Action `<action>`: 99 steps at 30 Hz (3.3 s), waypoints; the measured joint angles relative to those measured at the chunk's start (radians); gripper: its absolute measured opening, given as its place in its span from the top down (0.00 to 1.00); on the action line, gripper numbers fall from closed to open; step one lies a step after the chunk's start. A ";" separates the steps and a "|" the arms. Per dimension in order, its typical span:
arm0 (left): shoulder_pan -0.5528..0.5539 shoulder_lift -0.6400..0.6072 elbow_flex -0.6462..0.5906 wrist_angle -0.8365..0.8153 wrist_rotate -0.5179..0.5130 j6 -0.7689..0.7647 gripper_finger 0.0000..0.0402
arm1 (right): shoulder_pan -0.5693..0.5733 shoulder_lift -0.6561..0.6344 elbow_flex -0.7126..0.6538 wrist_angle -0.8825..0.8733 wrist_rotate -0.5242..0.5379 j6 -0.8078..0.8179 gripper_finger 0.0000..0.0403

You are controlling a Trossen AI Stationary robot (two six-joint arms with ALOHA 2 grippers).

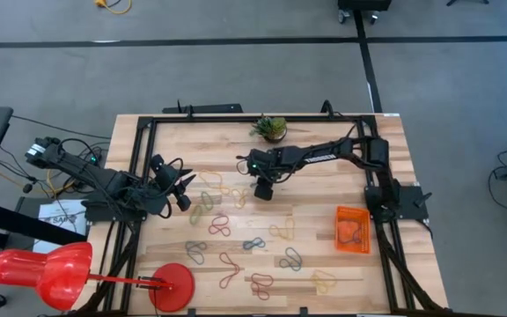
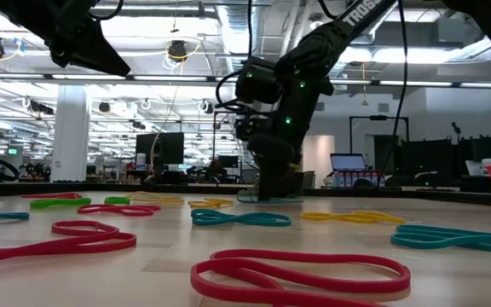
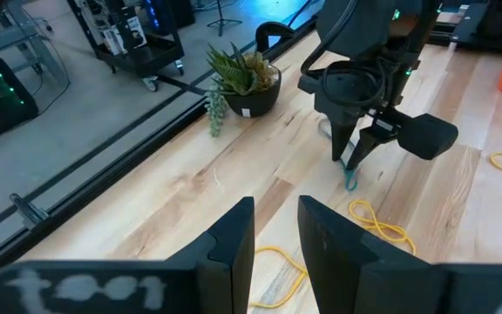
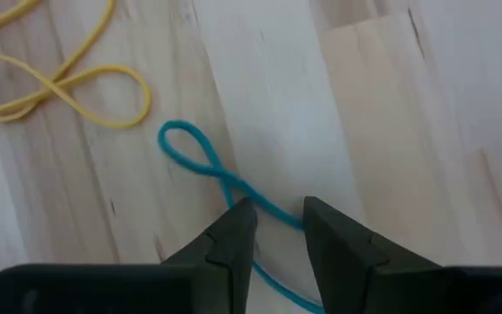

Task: Pick and place rubber bands into bin
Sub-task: Put the blue rubber band into the orange basket, then put the yellow rubber band into the orange basket

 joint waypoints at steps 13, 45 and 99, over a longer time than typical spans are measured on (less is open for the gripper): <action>0.000 0.000 0.000 -0.003 0.000 0.000 0.80 | 0.035 -0.006 0.062 -0.087 0.057 -0.026 0.97; 0.000 0.012 0.001 -0.023 0.102 0.000 0.80 | 0.688 -0.801 -0.126 -1.074 -0.056 1.320 1.00; 0.013 0.018 0.000 0.339 -0.209 0.145 0.80 | 0.892 -0.233 -0.176 -0.157 -0.087 1.134 0.78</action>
